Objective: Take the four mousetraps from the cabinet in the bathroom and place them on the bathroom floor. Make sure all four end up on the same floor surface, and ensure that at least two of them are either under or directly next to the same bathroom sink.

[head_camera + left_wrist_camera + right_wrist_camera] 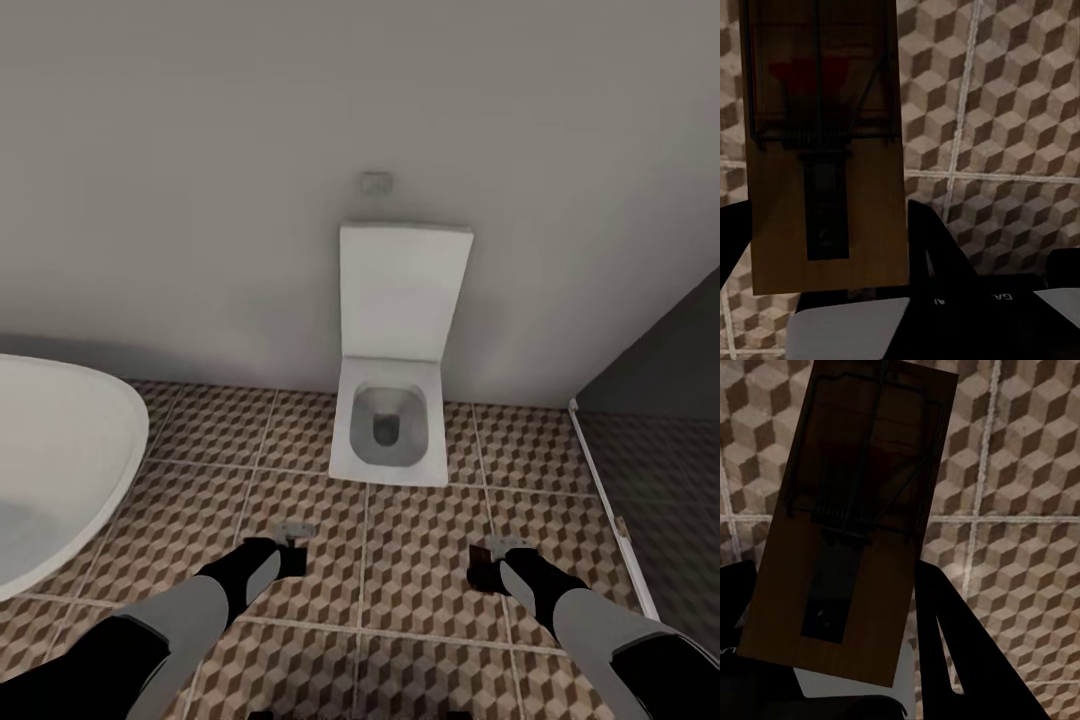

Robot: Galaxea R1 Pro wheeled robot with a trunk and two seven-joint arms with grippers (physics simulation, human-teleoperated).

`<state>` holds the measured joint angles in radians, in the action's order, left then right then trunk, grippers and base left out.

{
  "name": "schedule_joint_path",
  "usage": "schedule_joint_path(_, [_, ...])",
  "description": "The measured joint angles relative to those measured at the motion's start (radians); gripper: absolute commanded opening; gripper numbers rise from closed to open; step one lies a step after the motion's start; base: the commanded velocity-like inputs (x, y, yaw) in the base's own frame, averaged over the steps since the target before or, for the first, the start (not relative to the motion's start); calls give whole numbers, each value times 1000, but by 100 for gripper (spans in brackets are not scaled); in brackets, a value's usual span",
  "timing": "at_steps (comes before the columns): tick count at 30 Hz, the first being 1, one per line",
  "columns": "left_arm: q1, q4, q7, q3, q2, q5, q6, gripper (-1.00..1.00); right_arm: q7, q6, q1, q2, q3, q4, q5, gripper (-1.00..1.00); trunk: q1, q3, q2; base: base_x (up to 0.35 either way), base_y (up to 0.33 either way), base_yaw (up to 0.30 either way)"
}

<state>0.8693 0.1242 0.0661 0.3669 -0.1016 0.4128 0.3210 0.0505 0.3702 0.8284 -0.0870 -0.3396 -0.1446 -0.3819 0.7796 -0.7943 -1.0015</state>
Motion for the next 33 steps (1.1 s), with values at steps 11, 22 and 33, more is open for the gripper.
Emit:
schedule_joint_path(11, [0,10,1,3,-18,-3,1,-100,-1,-6,0,1,-1,0,0,-100,0,-18,0,0,0,0])
schedule_joint_path(22, [1,26,1,4,-21,-4,5,-100,-1,-10,0,0,0,0,-1,-100,4,-39,-7,0,0,0])
schedule_joint_path(33, [9,46,2,3,-20,-4,39,-100,-1,-11,1,2,-1,-2,-1,-100,46,-92,-84,0,0,0])
